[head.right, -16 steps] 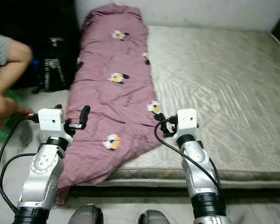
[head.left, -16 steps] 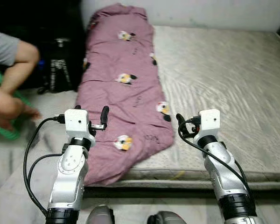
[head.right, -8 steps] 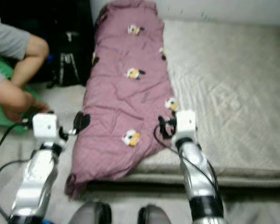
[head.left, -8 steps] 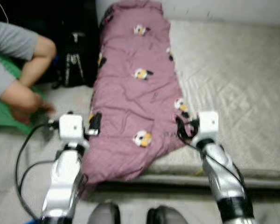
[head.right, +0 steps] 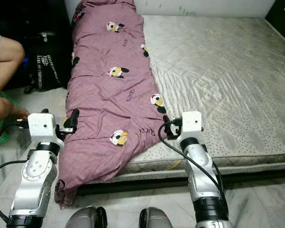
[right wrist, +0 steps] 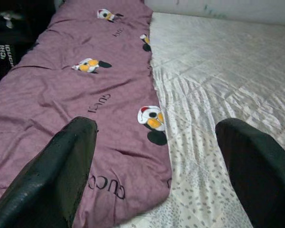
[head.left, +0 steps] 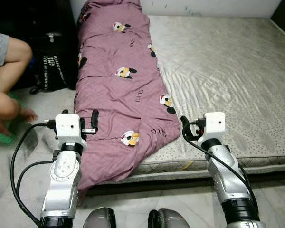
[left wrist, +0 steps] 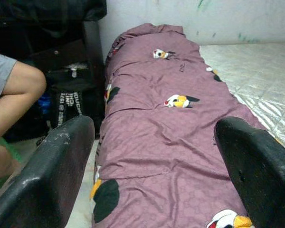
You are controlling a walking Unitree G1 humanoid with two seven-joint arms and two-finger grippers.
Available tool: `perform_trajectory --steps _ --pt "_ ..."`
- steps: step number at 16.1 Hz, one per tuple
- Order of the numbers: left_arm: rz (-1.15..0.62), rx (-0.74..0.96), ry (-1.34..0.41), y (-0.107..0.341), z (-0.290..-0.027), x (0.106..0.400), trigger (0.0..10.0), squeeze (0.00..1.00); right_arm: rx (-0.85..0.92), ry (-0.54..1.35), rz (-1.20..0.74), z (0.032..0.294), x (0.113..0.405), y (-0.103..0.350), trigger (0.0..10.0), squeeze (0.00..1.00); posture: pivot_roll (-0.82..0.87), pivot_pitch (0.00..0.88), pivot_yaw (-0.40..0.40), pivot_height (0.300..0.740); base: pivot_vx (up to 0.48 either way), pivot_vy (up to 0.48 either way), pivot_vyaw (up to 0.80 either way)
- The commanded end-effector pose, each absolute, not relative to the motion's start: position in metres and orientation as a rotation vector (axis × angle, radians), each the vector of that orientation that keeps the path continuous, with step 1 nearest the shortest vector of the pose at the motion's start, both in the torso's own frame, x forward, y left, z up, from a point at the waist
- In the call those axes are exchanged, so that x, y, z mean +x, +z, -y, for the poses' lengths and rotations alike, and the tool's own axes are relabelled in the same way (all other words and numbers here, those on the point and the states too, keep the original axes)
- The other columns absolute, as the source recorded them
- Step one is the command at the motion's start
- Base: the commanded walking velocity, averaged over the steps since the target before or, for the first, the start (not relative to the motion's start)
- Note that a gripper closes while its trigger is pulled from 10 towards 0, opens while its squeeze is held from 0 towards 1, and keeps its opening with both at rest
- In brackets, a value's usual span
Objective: Clean up the room
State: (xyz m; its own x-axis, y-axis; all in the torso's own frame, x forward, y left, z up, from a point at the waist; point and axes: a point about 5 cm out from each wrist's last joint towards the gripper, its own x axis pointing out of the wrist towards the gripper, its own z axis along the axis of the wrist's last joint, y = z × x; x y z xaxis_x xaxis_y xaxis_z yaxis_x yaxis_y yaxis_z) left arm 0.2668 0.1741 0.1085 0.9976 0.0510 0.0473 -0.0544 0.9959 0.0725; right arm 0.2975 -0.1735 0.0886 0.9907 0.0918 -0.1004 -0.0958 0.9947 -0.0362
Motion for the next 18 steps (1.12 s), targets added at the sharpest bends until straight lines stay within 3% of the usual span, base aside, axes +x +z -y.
perform_trajectory --steps 1,5,18 --pt "0.028 0.088 0.058 0.104 -0.178 0.267 10.0 0.0 -0.023 0.067 -0.084 0.176 0.3 0.091 10.0 0.0 -0.03 0.05 -0.041 0.74 0.0 0.0 0.0" --pt "0.015 0.082 0.071 0.098 -0.178 0.268 10.0 0.0 0.007 0.053 -0.049 0.178 0.3 0.096 10.0 0.0 -0.02 0.019 -0.049 0.74 0.0 0.0 0.0" --pt "0.01 0.087 0.098 0.102 -0.182 0.254 10.0 0.0 -0.001 0.104 -0.084 0.17 0.287 0.09 10.0 0.0 -0.02 0.159 -0.071 0.641 0.0 0.0 0.0"
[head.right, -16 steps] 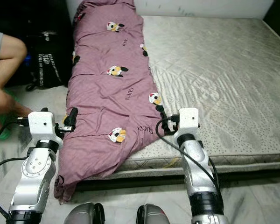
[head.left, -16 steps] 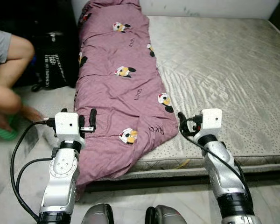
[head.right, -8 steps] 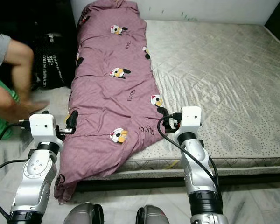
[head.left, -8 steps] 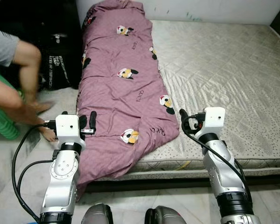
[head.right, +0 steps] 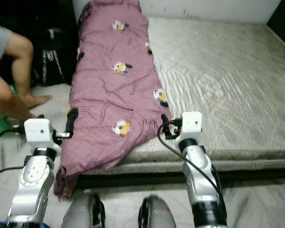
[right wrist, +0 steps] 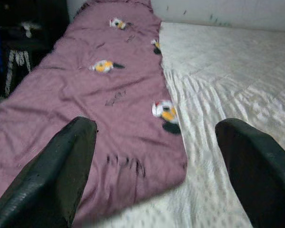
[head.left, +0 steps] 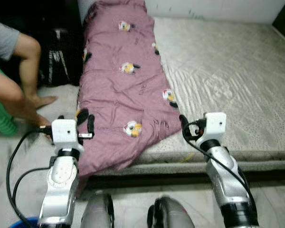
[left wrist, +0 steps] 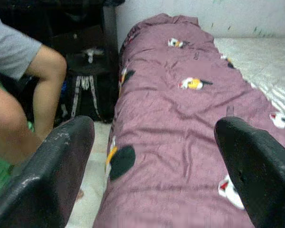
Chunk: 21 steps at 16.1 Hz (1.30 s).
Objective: Clean up the room
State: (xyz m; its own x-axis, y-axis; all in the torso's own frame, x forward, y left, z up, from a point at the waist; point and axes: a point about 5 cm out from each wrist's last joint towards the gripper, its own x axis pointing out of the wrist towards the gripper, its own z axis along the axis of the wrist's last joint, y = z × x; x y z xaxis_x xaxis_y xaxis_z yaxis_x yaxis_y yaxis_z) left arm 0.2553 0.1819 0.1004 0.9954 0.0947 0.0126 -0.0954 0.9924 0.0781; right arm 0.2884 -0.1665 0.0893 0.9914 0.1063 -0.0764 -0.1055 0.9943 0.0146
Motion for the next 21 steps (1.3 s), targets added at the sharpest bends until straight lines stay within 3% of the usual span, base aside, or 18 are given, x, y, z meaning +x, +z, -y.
perform_trajectory --steps 1,8,14,21 --pt "0.009 0.087 0.099 0.103 -0.182 0.253 10.0 0.0 -0.002 0.104 -0.087 0.17 0.287 0.089 10.0 0.0 -0.02 0.162 -0.07 0.641 0.0 0.0 0.0" --pt "-0.016 0.111 0.078 0.102 -0.177 0.251 10.0 0.0 -0.013 0.158 -0.109 0.161 0.283 0.086 10.0 0.0 -0.02 0.189 -0.065 0.641 0.0 0.0 0.0" --pt "-0.022 0.079 0.051 0.103 -0.176 0.249 10.0 0.0 -0.033 0.195 -0.112 0.153 0.282 0.086 10.0 0.0 -0.02 0.201 -0.07 0.641 0.0 0.0 0.43" --pt "-0.019 0.06 0.033 0.104 -0.173 0.252 10.0 0.0 -0.029 0.18 -0.116 0.154 0.285 0.086 10.0 0.0 -0.02 0.194 -0.066 0.641 0.353 0.0 0.08"
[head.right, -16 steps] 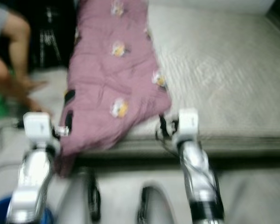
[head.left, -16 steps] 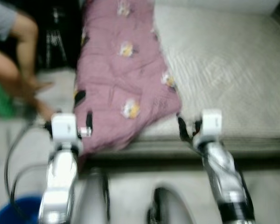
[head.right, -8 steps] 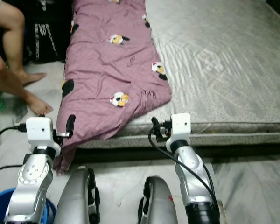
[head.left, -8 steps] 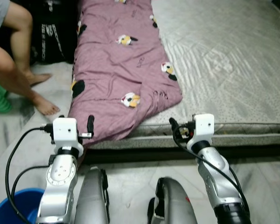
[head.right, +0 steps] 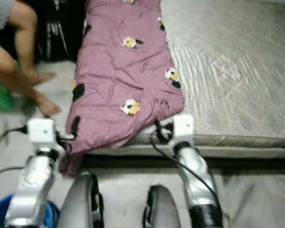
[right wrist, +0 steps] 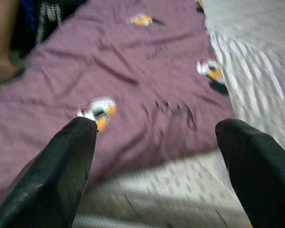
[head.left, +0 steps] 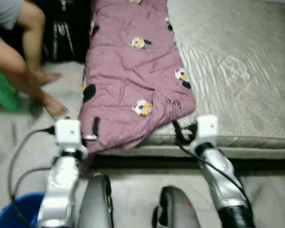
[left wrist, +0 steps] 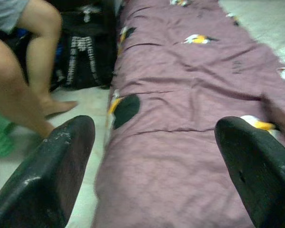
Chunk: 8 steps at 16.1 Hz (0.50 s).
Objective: Clean up the room
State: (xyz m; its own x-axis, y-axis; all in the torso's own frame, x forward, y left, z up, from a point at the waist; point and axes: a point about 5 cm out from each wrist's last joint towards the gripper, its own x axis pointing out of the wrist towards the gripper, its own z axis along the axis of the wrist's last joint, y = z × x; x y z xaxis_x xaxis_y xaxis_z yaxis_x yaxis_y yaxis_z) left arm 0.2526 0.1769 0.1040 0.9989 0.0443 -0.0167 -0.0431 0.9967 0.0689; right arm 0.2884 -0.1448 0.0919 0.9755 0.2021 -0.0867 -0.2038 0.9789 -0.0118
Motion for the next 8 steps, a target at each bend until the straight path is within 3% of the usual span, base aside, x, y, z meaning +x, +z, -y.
perform_trajectory --steps 1,8 --pt "-0.019 0.057 0.03 0.1047 -0.1722 0.2532 10.0 0.0 -0.029 0.18 -0.116 0.1536 0.2856 0.0856 10.0 0.0 -0.02 0.196 -0.066 0.641 0.371 0.0 0.0" --pt "-0.022 0.049 0.019 0.1048 -0.1702 0.2558 10.0 0.0 -0.035 0.18 -0.113 0.1528 0.2894 0.0865 10.0 0.0 -0.02 0.197 -0.067 0.641 0.367 0.0 0.0"
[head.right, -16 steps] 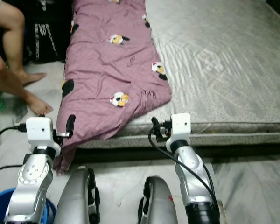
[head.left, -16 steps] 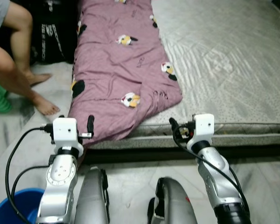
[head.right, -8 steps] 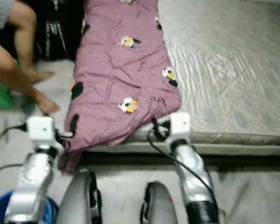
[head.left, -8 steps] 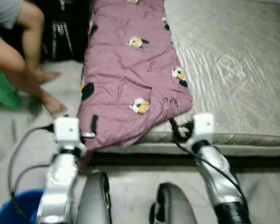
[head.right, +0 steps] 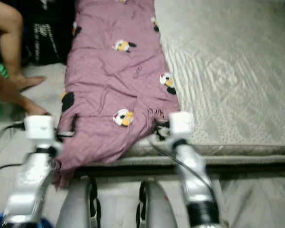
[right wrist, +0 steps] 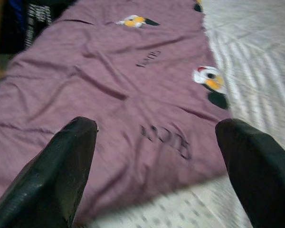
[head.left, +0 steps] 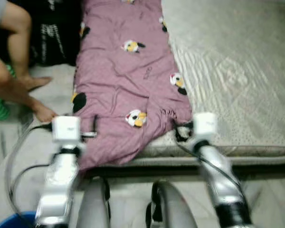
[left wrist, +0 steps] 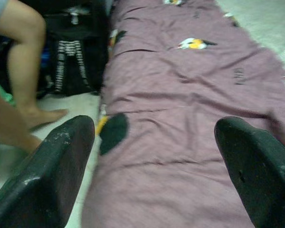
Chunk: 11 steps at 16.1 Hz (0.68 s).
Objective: Clean up the room
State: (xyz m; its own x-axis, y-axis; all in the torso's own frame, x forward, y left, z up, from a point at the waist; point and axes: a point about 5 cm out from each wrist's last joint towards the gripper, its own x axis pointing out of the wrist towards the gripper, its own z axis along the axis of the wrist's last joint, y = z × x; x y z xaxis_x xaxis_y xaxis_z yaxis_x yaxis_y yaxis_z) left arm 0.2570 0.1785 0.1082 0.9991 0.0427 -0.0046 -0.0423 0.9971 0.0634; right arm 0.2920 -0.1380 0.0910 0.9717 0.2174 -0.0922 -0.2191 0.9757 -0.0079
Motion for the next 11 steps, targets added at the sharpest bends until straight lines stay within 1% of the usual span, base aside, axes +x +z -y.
perform_trajectory --steps 1,3,6,9,11 --pt "-0.025 0.048 0.015 0.104 -0.169 0.256 10.0 0.0 -0.038 0.181 -0.111 0.153 0.29 0.087 10.0 0.0 -0.02 0.196 -0.068 0.641 0.311 0.0 0.0" --pt "-0.026 0.045 0.019 0.104 -0.168 0.256 10.0 0.0 -0.041 0.182 -0.112 0.154 0.29 0.086 10.0 0.0 -0.02 0.194 -0.071 0.641 0.276 0.0 0.0" --pt "-0.024 0.044 0.016 0.104 -0.167 0.256 10.0 0.0 -0.043 0.191 -0.116 0.153 0.291 0.086 10.0 0.0 -0.02 0.194 -0.074 0.641 0.0 0.0 0.0" --pt "-0.035 0.058 0.042 0.104 -0.171 0.255 10.0 0.0 -0.041 0.222 -0.122 0.148 0.292 0.085 10.0 0.0 -0.01 0.211 -0.075 0.601 0.0 0.0 0.0" --pt "-0.057 0.098 0.063 0.103 -0.177 0.253 10.0 0.0 -0.045 0.26 -0.164 0.143 0.294 0.081 10.0 0.0 -0.01 0.227 -0.079 0.576 0.0 0.0 0.0"
